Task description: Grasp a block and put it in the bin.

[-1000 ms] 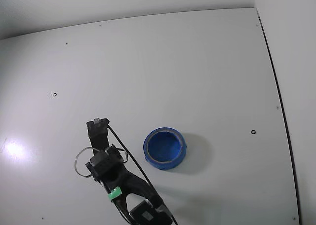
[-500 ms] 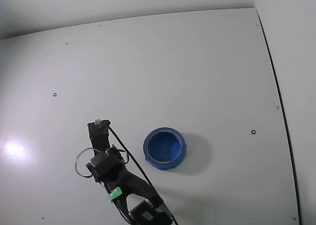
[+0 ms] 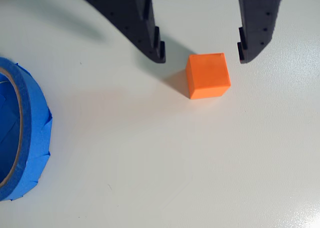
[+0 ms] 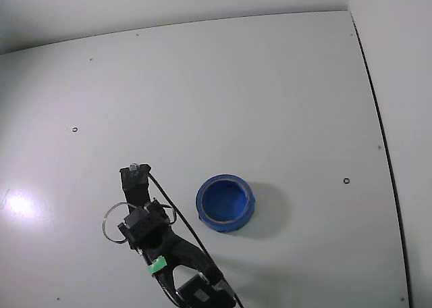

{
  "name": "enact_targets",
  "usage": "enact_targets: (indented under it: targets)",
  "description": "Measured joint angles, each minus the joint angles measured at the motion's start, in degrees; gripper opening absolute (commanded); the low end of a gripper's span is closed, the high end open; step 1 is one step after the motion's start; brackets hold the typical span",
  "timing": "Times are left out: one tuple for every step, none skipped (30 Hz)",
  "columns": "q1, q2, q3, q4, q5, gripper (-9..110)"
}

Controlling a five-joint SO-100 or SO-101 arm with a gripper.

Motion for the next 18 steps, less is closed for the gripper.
enact_targets:
  targets:
    - [0.0, -0.35, 0.0, -0.26, 0.0, 20]
    - [0.0, -1.05, 0.0, -0.88, 0.0, 20]
    - [0.0, -2.11, 0.0, -1.58, 0.0, 20]
    - [0.0, -2.99, 0.0, -2.37, 0.0, 20]
    - [0.0, -3.69, 0.0, -2.9, 0.0, 20]
    - [0.0, -4.39, 0.0, -3.43, 0.0, 20]
    - [0.0, -5.1, 0.0, -3.87, 0.0, 20]
    - [0.0, -5.45, 0.0, -4.13, 0.0, 20]
    - [0.0, -5.63, 0.0, -4.39, 0.0, 20]
    - [0.0, -5.63, 0.0, -4.48, 0.0, 20]
    - [0.0, -5.63, 0.0, -4.57, 0.0, 20]
    - [0.0, -5.63, 0.0, -4.57, 0.0, 20]
    - [0.0, -5.89, 0.0, -4.66, 0.0, 20]
    - [0.0, -6.33, 0.0, -4.83, 0.0, 20]
    - [0.0, -6.5, 0.0, -5.01, 0.0, 20]
    - [0.0, -6.59, 0.0, -5.1, 0.0, 20]
    - [0.0, -6.59, 0.0, -5.1, 0.0, 20]
    - [0.0, -6.59, 0.0, -5.1, 0.0, 20]
